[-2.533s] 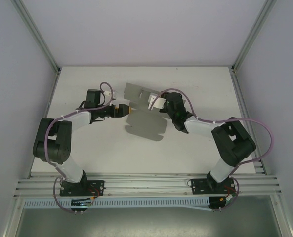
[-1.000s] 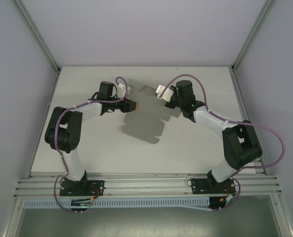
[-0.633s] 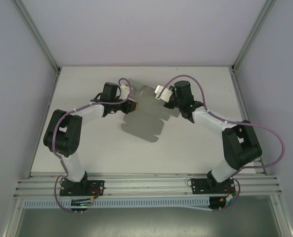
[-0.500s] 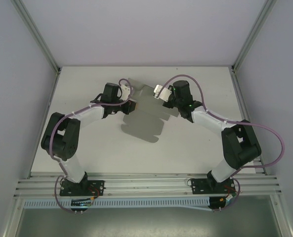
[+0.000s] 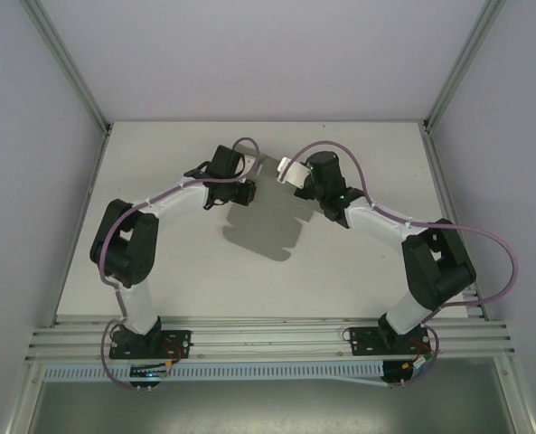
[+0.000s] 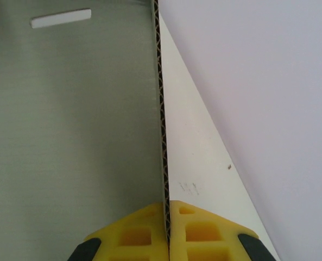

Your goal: Assemble paper box

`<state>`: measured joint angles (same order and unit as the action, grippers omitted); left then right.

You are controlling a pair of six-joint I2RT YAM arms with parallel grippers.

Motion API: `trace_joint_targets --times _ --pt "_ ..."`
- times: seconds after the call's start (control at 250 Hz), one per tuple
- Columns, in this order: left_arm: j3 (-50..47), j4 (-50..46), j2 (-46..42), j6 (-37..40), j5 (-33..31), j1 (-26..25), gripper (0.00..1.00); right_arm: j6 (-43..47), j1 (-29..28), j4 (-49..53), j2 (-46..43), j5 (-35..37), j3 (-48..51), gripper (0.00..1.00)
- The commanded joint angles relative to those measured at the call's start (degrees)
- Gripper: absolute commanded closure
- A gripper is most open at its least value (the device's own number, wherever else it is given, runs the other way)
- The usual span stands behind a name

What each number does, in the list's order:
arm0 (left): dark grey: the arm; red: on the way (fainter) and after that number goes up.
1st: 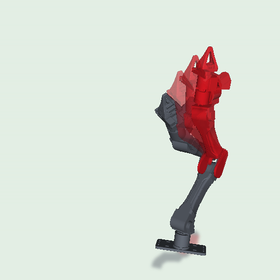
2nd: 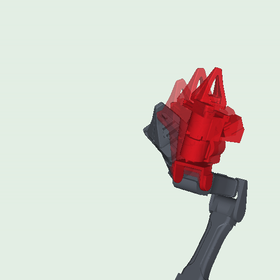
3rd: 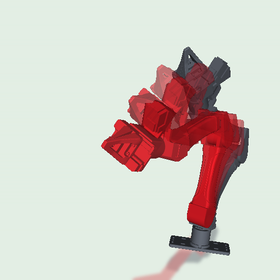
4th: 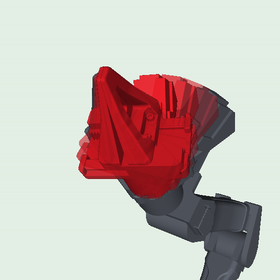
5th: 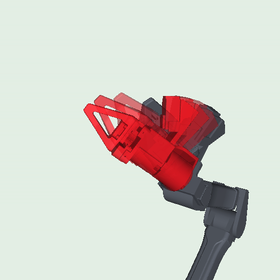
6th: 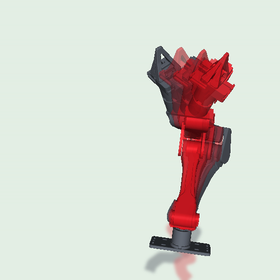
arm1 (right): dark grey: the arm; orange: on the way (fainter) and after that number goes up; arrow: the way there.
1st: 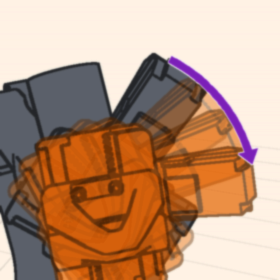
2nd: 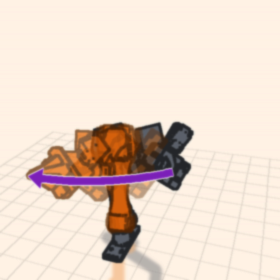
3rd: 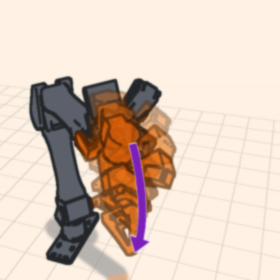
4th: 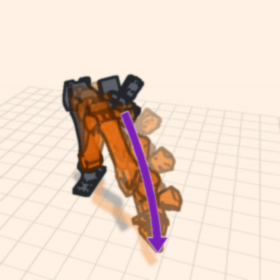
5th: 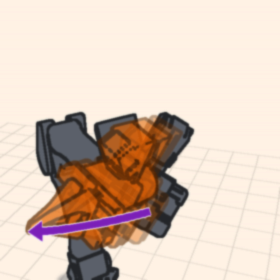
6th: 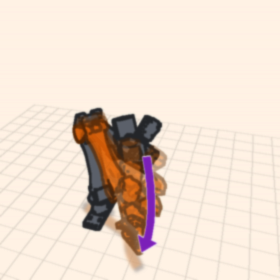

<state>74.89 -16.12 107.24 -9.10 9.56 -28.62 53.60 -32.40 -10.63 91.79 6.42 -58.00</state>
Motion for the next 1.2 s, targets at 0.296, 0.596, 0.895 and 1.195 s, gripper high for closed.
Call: trace_joint_targets --times 0.296,0.596,0.895,1.195 --pt "5.85 -6.87 2.56 -3.27 -5.75 -3.21 0.78 -1.77 -2.31 -3.1 0.65 -0.39 0.35 1.0" --pt "4.59 -10.66 -0.3 -8.98 -4.56 -3.63 0.71 -2.18 -2.23 -3.47 2.03 2.29 0.03 1.0" --pt "2.59 -13.38 -4.03 -10.28 -6.31 -3.63 0.69 -2.28 -1.7 -3.3 3.03 3.45 -0.42 1.0" --pt "4.72 -14.19 -1.14 -10.56 -2.19 -3.71 0.83 -3.4 -1.65 -2.8 2.39 2.41 -0.48 1.0"
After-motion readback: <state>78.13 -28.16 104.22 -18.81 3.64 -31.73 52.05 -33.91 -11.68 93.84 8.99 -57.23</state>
